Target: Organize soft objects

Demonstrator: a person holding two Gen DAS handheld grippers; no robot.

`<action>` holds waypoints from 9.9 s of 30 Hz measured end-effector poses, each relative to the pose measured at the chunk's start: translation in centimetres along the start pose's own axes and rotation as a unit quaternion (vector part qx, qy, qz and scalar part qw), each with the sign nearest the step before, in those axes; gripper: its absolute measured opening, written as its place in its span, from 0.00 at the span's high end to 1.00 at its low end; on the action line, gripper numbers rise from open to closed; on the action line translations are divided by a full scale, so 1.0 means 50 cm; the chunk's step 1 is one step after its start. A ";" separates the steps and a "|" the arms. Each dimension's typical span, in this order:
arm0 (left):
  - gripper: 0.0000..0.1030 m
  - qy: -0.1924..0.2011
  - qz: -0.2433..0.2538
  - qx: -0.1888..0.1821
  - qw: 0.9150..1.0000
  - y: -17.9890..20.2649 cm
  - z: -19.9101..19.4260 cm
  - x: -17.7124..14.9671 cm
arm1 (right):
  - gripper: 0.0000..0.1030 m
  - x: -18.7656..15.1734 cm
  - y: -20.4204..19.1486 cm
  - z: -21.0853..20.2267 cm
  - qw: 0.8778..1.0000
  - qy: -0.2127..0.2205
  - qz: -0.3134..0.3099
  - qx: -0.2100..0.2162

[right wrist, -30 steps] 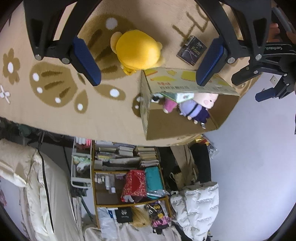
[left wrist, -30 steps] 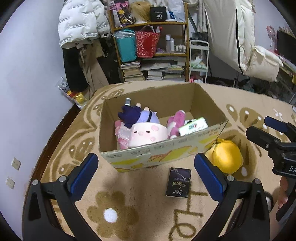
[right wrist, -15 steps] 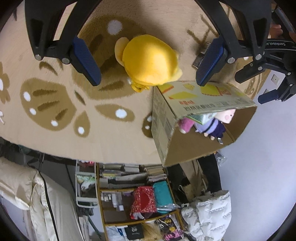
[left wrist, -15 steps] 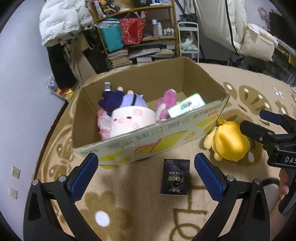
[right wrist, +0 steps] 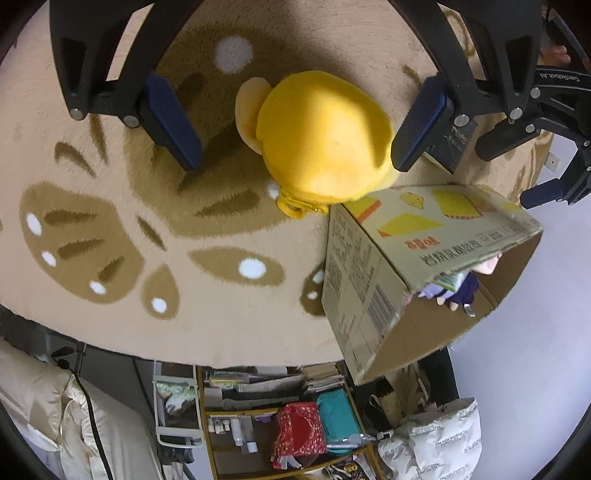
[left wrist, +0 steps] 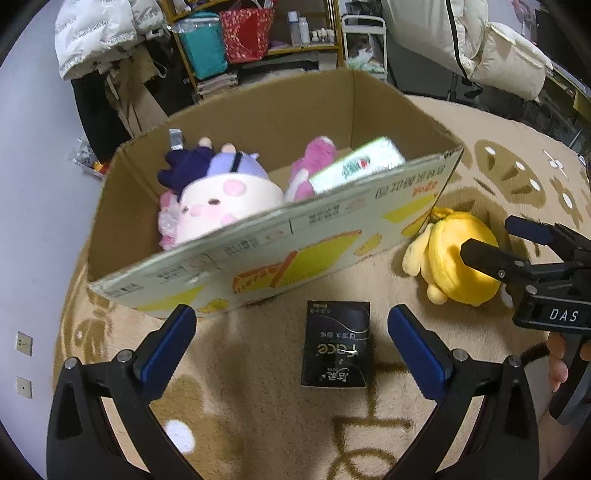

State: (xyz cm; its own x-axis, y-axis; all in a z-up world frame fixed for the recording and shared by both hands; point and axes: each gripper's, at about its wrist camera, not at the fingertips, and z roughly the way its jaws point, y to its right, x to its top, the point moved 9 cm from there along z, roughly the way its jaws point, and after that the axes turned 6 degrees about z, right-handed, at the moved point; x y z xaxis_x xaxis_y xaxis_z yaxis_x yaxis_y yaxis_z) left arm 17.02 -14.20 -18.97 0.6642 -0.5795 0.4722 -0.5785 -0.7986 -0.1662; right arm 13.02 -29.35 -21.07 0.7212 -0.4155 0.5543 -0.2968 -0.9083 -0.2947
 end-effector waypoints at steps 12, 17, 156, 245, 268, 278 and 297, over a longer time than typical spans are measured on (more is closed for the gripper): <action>0.01 -0.035 -0.015 -0.026 0.999 -0.002 0.059 -0.017 | 0.01 -0.006 -0.004 0.024 1.000 -0.009 0.000 0.012; 0.01 -0.042 -0.008 -0.027 0.999 0.004 0.072 -0.018 | 0.01 -0.009 -0.009 0.031 1.000 -0.013 -0.002 0.015; 0.43 0.136 -0.152 0.036 0.978 -0.260 -0.051 0.161 | 0.31 0.202 -0.251 -0.012 0.989 0.107 -0.090 0.053; 0.00 0.247 -0.112 0.158 0.950 -0.186 -0.425 -0.064 | 0.00 0.032 -0.186 -0.363 0.970 0.223 -0.076 0.059; 0.00 0.238 -0.104 0.152 0.954 -0.183 -0.417 -0.070 | 0.00 0.026 -0.185 -0.356 0.971 0.221 -0.073 0.059; 0.00 0.238 -0.104 0.150 0.954 -0.182 -0.417 -0.069 | 0.00 0.025 -0.181 -0.355 0.971 0.221 -0.074 0.059; 0.00 0.235 -0.098 0.143 0.956 -0.175 -0.405 -0.074 | 0.00 0.022 -0.172 -0.352 0.971 0.220 -0.073 0.058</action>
State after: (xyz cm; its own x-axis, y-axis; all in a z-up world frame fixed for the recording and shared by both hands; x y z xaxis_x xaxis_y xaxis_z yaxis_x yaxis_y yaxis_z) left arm 10.04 -1.75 -1.71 0.4220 -0.3306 0.8441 -0.2665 -0.9352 -0.2331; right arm 5.34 -22.83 -4.24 0.4060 -0.2870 0.8676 -0.1205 -0.9579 -0.2604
